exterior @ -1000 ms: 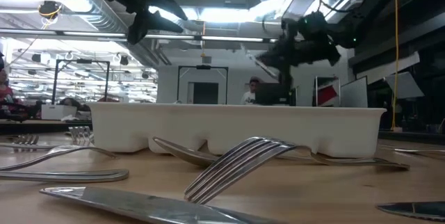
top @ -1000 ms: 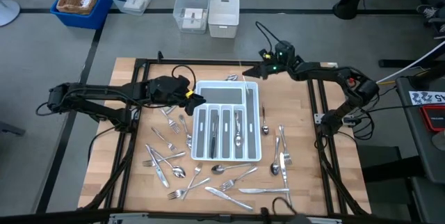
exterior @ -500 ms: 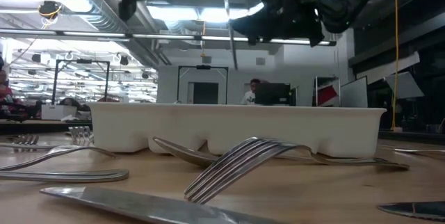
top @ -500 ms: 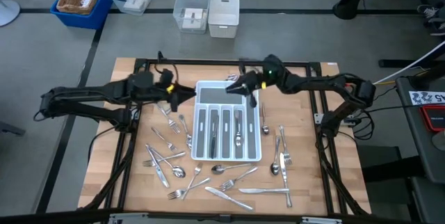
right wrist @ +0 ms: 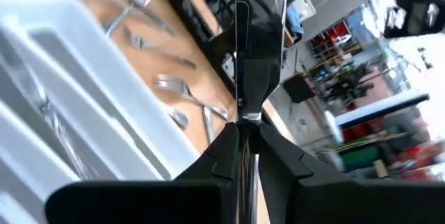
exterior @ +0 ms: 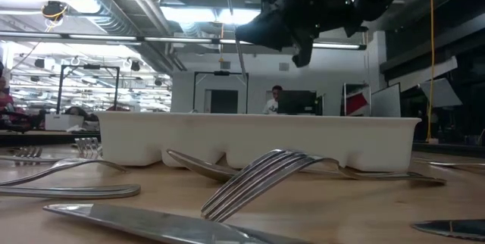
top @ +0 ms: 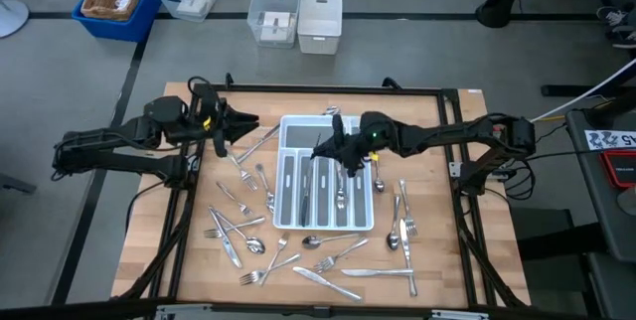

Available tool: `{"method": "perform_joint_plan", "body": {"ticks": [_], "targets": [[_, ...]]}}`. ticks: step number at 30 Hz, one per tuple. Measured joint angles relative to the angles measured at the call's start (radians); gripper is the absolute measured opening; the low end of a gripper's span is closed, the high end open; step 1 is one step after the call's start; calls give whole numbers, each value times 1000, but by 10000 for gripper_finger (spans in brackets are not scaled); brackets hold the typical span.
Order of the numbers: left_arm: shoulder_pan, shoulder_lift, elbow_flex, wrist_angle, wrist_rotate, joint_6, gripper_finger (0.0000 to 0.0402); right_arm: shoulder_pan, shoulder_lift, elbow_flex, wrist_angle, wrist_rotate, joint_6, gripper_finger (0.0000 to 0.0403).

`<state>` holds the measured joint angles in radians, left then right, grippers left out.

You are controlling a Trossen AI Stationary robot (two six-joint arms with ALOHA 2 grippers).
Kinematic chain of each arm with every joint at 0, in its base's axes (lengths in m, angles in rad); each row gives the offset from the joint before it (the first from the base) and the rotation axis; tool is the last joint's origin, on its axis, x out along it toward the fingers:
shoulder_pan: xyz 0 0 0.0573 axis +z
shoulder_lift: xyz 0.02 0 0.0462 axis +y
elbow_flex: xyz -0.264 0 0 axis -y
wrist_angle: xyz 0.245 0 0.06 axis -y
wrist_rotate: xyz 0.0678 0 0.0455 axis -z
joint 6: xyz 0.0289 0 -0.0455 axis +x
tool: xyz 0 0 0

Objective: Sort silverware
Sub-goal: Put the silver table knife into the white cutlery tray

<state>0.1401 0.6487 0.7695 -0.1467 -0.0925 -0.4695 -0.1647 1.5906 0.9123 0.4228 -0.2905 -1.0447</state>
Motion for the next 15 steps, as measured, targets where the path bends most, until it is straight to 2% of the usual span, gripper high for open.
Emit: {"method": "perform_joint_plan", "body": {"ticks": [7, 15], "targets": [[0, 0, 0, -7, -26, 70, 123, 79, 8, 0, -78, 51, -211, 42], [0, 1, 0, -16, -45, 85, 123, 156, 99, 0, -16, 55, -251, 42]]}}
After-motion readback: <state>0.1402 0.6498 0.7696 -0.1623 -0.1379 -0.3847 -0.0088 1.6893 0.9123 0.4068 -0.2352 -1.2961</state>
